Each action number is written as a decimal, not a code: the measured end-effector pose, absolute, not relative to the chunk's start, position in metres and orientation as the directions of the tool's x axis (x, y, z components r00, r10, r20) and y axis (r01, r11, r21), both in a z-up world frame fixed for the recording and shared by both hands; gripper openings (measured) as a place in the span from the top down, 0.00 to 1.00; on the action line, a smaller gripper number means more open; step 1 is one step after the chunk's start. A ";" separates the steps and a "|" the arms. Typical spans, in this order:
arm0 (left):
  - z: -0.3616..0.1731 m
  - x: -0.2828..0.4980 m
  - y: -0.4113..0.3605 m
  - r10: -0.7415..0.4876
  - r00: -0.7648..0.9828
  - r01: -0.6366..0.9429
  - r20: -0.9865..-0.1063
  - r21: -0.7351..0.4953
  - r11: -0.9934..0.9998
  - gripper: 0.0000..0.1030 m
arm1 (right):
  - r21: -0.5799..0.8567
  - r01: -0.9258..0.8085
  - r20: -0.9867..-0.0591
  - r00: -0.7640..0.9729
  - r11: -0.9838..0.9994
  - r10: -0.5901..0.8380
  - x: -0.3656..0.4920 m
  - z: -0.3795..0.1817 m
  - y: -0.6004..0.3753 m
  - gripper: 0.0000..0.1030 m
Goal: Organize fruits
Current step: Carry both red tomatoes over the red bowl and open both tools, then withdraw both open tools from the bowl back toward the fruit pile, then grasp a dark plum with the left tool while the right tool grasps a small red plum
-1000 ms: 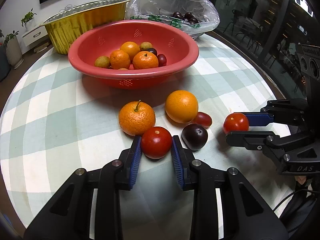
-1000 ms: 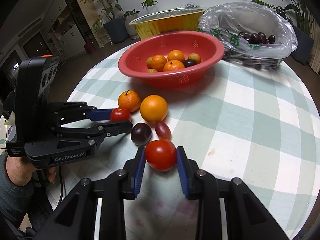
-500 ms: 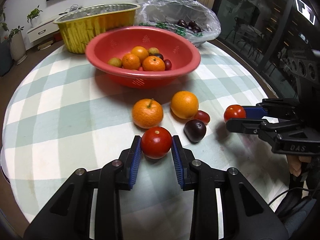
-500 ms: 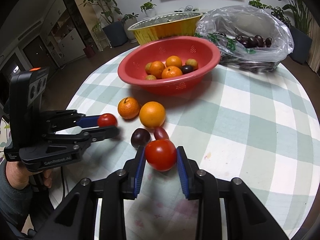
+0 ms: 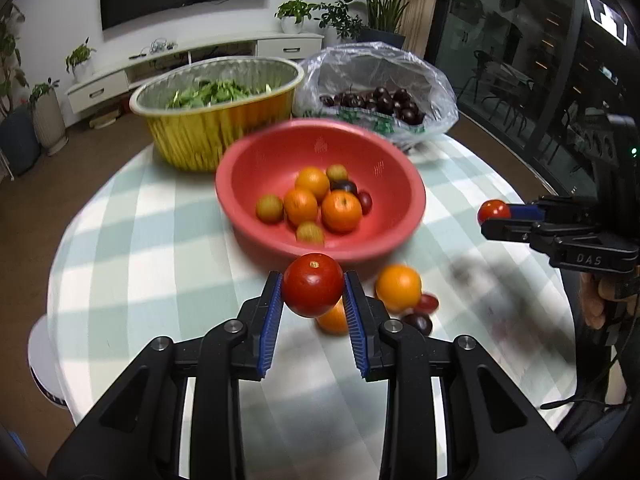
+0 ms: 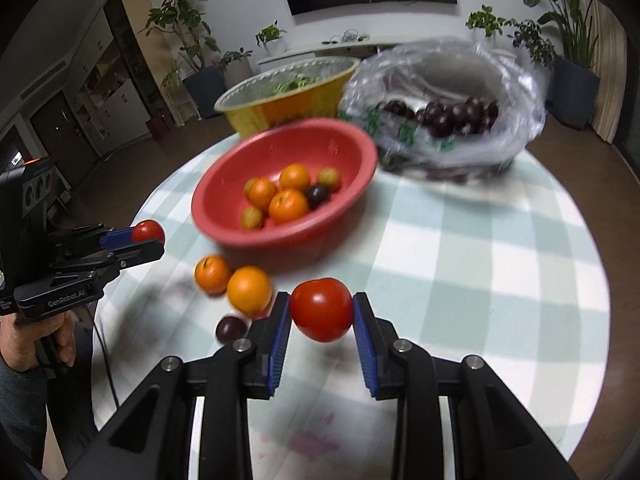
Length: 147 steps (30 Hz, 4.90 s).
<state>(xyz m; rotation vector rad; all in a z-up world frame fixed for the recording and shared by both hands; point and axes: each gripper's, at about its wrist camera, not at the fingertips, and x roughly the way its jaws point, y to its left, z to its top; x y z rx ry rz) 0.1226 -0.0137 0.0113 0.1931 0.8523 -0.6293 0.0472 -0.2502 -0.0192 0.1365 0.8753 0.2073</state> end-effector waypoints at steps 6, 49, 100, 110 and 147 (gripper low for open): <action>0.025 0.149 -0.029 -0.437 0.502 0.600 -0.746 -0.063 0.797 0.72 | 0.170 -0.145 -0.719 0.658 0.975 0.223 0.070 0.008 -0.249 0.67; -0.032 0.206 -0.081 -0.417 0.470 0.622 -0.778 -0.044 0.782 0.72 | -0.013 -0.176 -0.789 0.607 0.984 0.098 0.180 -0.031 -0.196 0.67; -0.050 0.058 -0.060 -0.473 0.445 0.653 -0.761 -0.086 0.753 0.12 | 0.183 -0.120 -0.759 0.614 0.976 0.218 0.028 -0.057 -0.227 0.47; -0.062 0.066 -0.084 -0.457 0.416 0.669 -0.786 -0.075 0.739 0.31 | 0.197 -0.117 -0.755 0.615 0.973 0.227 0.026 -0.059 -0.233 0.51; -0.064 0.068 -0.083 -0.460 0.421 0.658 -0.782 -0.086 0.748 0.75 | 0.189 -0.151 -0.772 0.587 0.970 0.242 0.032 -0.067 -0.219 0.59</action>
